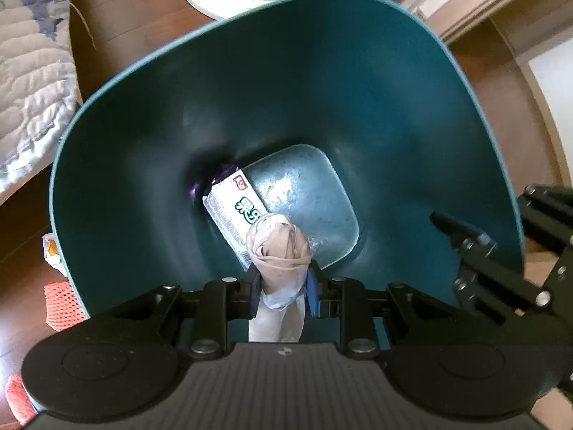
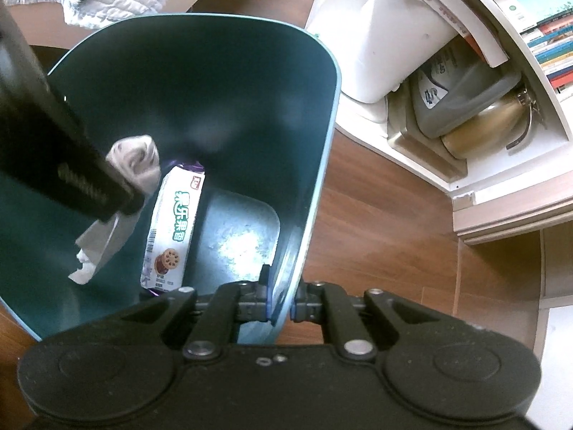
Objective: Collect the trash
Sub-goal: 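Carry the white tissue into the wastebasket with the left tool and release it, then lower the left tool to the pile and grasp the grey-white wrapper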
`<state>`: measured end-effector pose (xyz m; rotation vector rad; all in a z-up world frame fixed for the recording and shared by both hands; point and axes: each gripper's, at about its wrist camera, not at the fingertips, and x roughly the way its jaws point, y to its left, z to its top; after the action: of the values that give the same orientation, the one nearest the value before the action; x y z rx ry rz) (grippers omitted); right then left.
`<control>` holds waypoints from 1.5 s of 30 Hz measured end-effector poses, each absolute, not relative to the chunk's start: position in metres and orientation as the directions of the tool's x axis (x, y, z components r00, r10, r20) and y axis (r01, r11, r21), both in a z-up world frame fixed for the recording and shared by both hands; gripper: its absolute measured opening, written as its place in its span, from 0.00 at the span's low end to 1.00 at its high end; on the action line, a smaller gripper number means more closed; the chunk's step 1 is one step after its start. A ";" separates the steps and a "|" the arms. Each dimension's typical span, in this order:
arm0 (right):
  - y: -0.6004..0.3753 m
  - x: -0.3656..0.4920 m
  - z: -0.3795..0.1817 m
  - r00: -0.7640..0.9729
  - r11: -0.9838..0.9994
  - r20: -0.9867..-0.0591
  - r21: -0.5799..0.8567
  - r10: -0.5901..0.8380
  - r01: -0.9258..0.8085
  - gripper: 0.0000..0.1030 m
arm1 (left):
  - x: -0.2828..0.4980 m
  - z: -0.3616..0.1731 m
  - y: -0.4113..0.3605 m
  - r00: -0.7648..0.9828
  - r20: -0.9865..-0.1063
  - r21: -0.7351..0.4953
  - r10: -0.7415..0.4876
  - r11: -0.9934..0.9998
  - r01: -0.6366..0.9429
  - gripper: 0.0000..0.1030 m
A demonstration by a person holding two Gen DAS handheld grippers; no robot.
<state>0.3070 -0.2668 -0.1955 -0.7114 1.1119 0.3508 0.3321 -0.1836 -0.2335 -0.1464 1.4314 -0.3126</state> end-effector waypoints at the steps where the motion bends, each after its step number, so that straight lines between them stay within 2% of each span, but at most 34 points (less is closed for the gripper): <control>1: -0.267 0.307 -0.196 0.418 0.734 -0.904 -0.342 -0.087 -0.587 0.07 | 0.331 -0.235 -0.185 0.107 -0.950 -0.279 -0.294 0.951 0.134 0.24; 12: -0.275 0.313 -0.196 0.400 0.765 -0.913 -0.314 -0.081 -0.562 0.07 | 0.320 -0.218 -0.168 0.162 -0.938 -0.273 -0.308 0.940 0.204 0.29; 13: -0.277 0.314 -0.196 0.396 0.772 -0.915 -0.308 -0.080 -0.556 0.07 | 0.318 -0.216 -0.166 0.172 -0.935 -0.273 -0.310 0.939 0.210 0.32; 14: -0.277 0.315 -0.197 0.393 0.775 -0.916 -0.306 -0.081 -0.553 0.07 | 0.315 -0.213 -0.162 0.180 -0.932 -0.276 -0.316 0.937 0.214 0.36; 16: -0.279 0.316 -0.197 0.387 0.781 -0.918 -0.300 -0.081 -0.548 0.07 | 0.312 -0.208 -0.156 0.199 -0.923 -0.286 -0.329 0.933 0.217 0.76; 17: -0.280 0.317 -0.197 0.385 0.784 -0.920 -0.296 -0.080 -0.545 0.07 | 0.311 -0.208 -0.154 0.213 -0.920 -0.284 -0.329 0.934 0.217 0.77; 23: -0.282 0.319 -0.199 0.375 0.799 -0.923 -0.286 -0.082 -0.529 0.07 | 0.300 -0.190 -0.141 0.247 -0.913 -0.270 -0.325 0.934 0.233 0.77; 30: -0.290 0.323 -0.202 0.357 0.819 -0.930 -0.267 -0.083 -0.508 0.06 | 0.284 -0.175 -0.092 0.320 -0.919 -0.177 -0.231 0.966 0.189 0.77; 38: -0.303 0.326 -0.211 0.295 0.848 -0.952 -0.225 -0.085 -0.480 0.08 | 0.289 -0.238 -0.042 0.243 -0.968 -0.049 -0.067 0.996 0.077 0.77; 45: -0.303 0.329 -0.213 0.273 0.842 -0.957 -0.224 -0.096 -0.490 0.10 | 0.285 -0.299 -0.025 0.141 -0.989 -0.042 -0.040 0.999 -0.006 0.77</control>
<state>0.3289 -0.3029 -0.2131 -0.5422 1.2830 0.2829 0.2845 -0.0245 -0.2992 -0.0383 1.4297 -0.0252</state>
